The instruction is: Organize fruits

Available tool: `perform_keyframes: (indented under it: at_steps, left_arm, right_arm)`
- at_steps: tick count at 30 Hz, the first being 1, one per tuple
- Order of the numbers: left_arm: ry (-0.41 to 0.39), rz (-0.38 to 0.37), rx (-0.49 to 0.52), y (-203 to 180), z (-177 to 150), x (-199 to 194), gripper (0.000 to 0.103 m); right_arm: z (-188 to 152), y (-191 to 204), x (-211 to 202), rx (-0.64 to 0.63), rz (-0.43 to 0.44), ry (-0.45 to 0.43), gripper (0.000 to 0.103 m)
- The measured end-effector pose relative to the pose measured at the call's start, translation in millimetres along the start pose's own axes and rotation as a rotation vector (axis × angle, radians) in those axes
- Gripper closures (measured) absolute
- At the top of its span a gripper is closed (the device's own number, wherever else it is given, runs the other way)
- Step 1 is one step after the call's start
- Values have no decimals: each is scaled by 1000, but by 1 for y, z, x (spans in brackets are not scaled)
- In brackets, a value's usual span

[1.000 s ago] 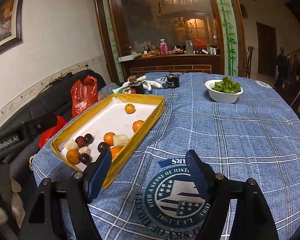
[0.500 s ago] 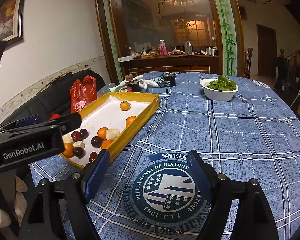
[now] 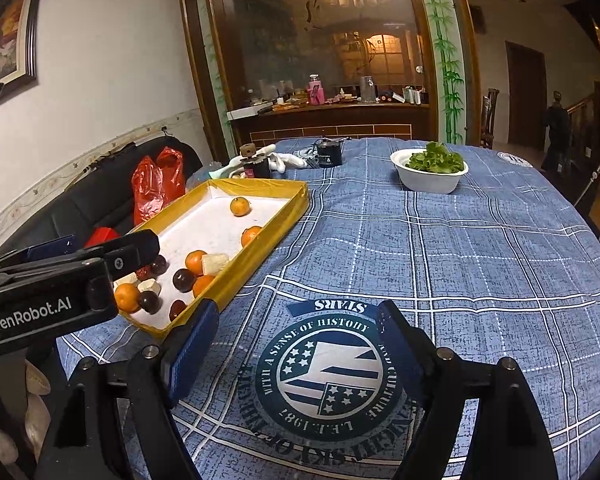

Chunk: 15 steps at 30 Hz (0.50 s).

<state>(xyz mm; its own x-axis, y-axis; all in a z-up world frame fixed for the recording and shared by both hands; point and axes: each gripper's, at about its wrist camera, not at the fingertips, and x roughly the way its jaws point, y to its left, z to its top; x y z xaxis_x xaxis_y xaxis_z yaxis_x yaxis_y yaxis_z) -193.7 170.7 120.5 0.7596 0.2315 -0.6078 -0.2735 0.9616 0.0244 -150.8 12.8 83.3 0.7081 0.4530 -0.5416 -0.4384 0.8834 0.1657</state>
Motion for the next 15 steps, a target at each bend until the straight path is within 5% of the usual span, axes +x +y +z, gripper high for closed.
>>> perform_keyframes:
  at_steps: [15]
  left_arm:
    - [-21,-30,-47,11,-3,-3,4]
  right_arm:
    - [-5,4,5,3,-15,32,17]
